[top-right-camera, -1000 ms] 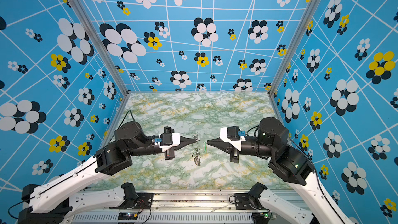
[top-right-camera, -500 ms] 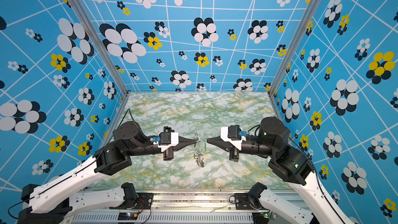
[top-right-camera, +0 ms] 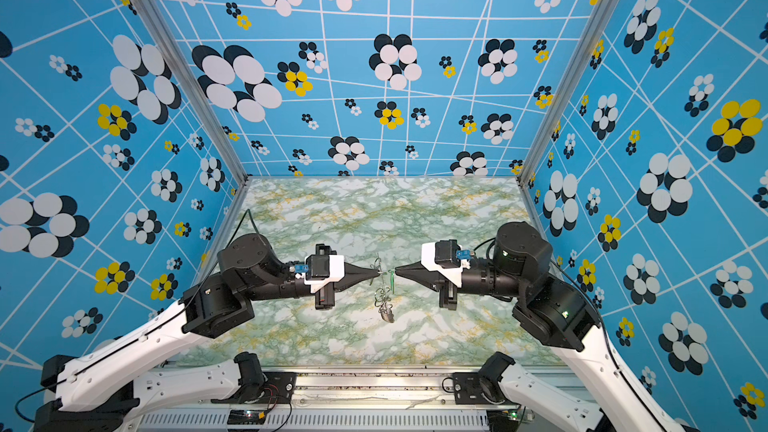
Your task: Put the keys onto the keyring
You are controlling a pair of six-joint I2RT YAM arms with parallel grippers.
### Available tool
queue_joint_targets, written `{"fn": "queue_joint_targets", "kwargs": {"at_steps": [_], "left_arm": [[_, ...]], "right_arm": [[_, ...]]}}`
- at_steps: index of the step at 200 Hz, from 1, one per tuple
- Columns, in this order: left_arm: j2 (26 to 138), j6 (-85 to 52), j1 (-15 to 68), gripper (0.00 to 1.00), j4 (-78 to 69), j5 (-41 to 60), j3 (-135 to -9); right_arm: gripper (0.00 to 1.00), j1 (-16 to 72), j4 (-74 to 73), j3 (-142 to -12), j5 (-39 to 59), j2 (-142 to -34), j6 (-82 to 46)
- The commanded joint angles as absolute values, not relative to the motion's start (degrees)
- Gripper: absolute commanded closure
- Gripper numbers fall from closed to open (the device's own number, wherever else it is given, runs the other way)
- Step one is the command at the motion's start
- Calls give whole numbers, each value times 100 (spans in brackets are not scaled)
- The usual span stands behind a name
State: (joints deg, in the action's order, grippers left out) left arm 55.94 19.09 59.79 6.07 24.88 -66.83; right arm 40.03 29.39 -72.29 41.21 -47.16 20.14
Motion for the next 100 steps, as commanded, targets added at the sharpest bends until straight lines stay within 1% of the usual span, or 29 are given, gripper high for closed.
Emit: {"fn": "queue_joint_targets", "kwargs": {"at_steps": [1, 100], "left_arm": [[5546, 1892, 6029, 100, 369, 2492, -6869], [5528, 1916, 6027, 100, 361, 2448, -6882]], "right_arm": [[100, 3981, 2861, -7357, 4271, -4702, 1943], [100, 3980, 2941, -7382, 4399, -4758, 1929]]}}
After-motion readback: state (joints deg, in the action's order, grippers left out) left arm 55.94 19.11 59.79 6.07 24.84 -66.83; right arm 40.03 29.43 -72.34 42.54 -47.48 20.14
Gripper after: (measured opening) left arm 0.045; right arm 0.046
